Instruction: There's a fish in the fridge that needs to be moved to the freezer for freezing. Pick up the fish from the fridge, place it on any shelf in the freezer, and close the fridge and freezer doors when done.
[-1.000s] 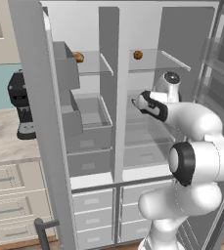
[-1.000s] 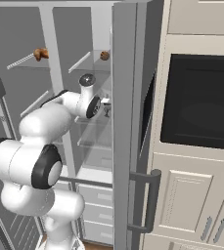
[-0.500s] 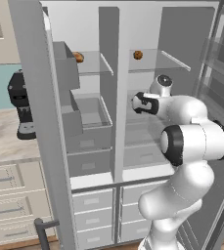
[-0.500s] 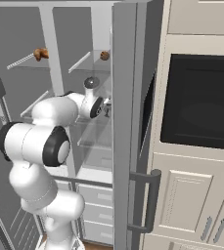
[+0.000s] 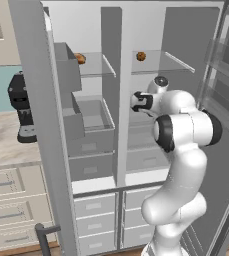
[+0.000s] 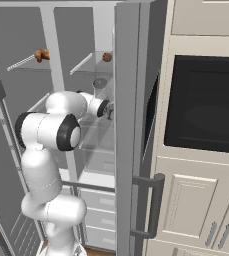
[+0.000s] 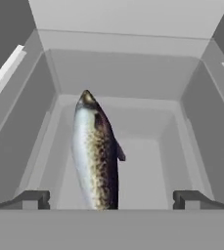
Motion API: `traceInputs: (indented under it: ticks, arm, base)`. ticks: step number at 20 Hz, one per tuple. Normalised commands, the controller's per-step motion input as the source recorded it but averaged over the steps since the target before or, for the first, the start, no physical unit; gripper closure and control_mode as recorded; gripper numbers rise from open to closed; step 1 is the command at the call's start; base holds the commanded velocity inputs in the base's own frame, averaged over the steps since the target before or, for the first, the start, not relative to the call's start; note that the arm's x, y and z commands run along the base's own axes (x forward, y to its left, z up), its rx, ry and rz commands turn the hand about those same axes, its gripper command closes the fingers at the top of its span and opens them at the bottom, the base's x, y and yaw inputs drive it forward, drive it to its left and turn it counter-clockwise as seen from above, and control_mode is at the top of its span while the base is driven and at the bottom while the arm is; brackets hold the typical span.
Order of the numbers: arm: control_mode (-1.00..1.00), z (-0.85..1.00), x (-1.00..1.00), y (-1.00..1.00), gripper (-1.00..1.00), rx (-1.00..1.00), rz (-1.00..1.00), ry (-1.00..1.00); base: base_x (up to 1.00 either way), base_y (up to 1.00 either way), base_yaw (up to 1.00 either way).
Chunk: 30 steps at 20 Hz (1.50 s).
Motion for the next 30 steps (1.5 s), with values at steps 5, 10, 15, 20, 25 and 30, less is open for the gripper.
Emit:
traceInputs:
  ticks: [5, 10, 15, 20, 25, 30]
  arm:
    - [-1.00, -0.07, 0.45, -0.04, -1.00, 0.00, 0.04, 0.03]
    - [-1.00, -0.19, 0.02, 0.01, -1.00, 0.01, 0.02, 0.08]
    - [-1.00, -0.24, 0.00, 0.08, -1.00, 0.00, 0.00, 0.05]
    - [-1.00, -0.23, 0.00, 0.14, -1.00, 0.00, 0.00, 0.00]
    - [-1.00, -0.14, 0.00, 0.06, -1.00, 0.00, 0.00, 0.00]
    - [-1.00, -0.13, 0.00, 0.00, 1.00, 0.01, 0.00, 0.00]
  base:
    - [0.00, 0.00, 0.00]
    - [0.00, 0.00, 0.00]
    - [0.00, 0.00, 0.00]
    - [0.00, 0.00, 0.00]
    - [0.00, 0.00, 0.00]
    - [0.00, 0.00, 0.00]
